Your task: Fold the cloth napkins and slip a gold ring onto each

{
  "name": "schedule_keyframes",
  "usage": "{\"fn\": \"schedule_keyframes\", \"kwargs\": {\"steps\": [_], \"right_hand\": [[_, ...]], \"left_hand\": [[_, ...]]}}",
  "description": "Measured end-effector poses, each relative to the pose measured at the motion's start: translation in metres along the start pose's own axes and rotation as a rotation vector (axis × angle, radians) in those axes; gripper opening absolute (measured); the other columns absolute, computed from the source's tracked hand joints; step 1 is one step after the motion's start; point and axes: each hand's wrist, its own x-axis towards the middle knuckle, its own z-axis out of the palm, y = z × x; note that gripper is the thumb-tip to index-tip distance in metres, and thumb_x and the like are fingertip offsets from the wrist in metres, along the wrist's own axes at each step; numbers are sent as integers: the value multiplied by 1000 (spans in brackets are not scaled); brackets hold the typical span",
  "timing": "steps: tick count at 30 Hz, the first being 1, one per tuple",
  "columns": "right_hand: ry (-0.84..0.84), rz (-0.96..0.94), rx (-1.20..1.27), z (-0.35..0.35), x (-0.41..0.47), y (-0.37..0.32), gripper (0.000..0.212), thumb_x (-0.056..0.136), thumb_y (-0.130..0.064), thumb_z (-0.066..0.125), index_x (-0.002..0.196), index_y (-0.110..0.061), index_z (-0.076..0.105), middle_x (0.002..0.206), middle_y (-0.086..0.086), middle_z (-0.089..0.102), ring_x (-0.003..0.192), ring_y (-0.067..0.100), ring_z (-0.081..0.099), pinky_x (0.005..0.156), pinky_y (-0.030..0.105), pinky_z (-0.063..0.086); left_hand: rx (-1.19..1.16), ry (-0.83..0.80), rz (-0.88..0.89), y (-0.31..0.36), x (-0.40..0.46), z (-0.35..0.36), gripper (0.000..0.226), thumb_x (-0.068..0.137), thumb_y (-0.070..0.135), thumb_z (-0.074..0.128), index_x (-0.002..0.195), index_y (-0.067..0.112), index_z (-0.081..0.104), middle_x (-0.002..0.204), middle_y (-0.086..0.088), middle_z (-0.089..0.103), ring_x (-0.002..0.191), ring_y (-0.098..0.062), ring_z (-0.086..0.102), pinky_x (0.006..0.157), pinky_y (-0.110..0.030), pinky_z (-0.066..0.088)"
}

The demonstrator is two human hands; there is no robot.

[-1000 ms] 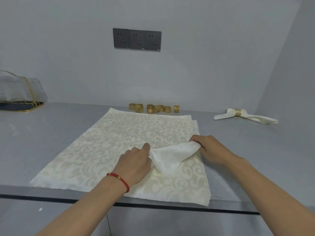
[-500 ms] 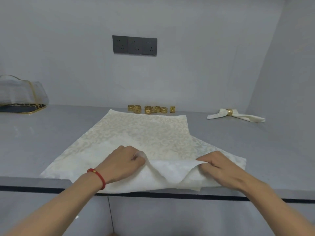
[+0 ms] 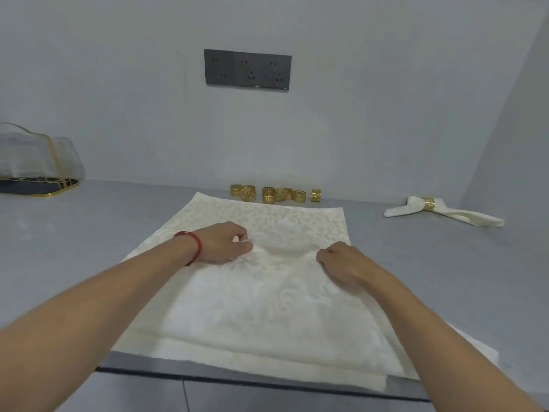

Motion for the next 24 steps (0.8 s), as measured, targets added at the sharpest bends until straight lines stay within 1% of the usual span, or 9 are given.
{"fn": "schedule_keyframes", "kwargs": {"steps": [3,6,8,12,14,16,20,22,24], "right_hand": [[115,49,-119,15,50,0,36,98,-36,42,69,-17,37,71,1,45,57,21,40,55,31,30],[251,79,-289,26,85,-1,31,97,-34,44,70,-18,40,77,0,50,65,22,47,56,28,32],[312,88,-392,31,98,-1,27,95,-28,46,71,-18,41,78,-1,51,67,20,48,54,27,28],[340,69,-543,32,110,0,26,98,-27,46,74,-19,42,83,-1,54,68,17,49,55,29,28],[380,12,-632,32,111,-1,19,101,-31,43,91,-17,51,94,-1,57,81,21,55,65,32,35],[436,-103,-686,36,107,-3,29,102,-36,40,120,-16,52,110,2,57,101,24,58,80,39,39],[225,-301,-581,50,90,-4,47,105,-48,30,144,-25,43,143,0,48,129,23,45,102,46,35],[72,-277,-559,55,85,0,54,107,-51,24,155,-26,30,159,-1,32,145,22,30,114,48,26],[28,-261,-554,58,84,5,58,108,-53,21,161,-27,20,168,-3,17,154,19,14,122,49,15]], "left_hand": [[201,113,-71,-2,49,11,27,98,36,46,90,16,62,91,-3,66,71,-19,62,65,-28,49],[378,187,-99,-5,87,24,25,97,28,41,80,18,56,95,-4,60,83,-23,58,71,-31,48],[417,215,-103,-10,106,33,24,96,28,43,74,20,51,93,-2,57,85,-22,56,71,-32,47],[350,268,-166,-19,127,43,13,91,34,52,87,23,60,96,3,62,91,-21,57,84,-37,43],[298,278,-222,-22,133,44,12,88,36,55,89,26,61,92,6,62,90,-20,56,91,-42,36],[284,272,-249,-24,136,43,11,87,38,55,89,28,60,90,7,62,89,-20,56,93,-45,33],[292,253,-267,-20,132,42,16,86,36,51,96,25,57,94,4,60,93,-22,55,97,-46,34],[411,330,-142,-15,131,51,24,91,36,43,107,24,55,105,2,59,101,-23,52,96,-47,36],[408,355,71,-9,131,62,34,97,37,36,123,27,54,124,3,55,117,-22,48,96,-45,37]]}}
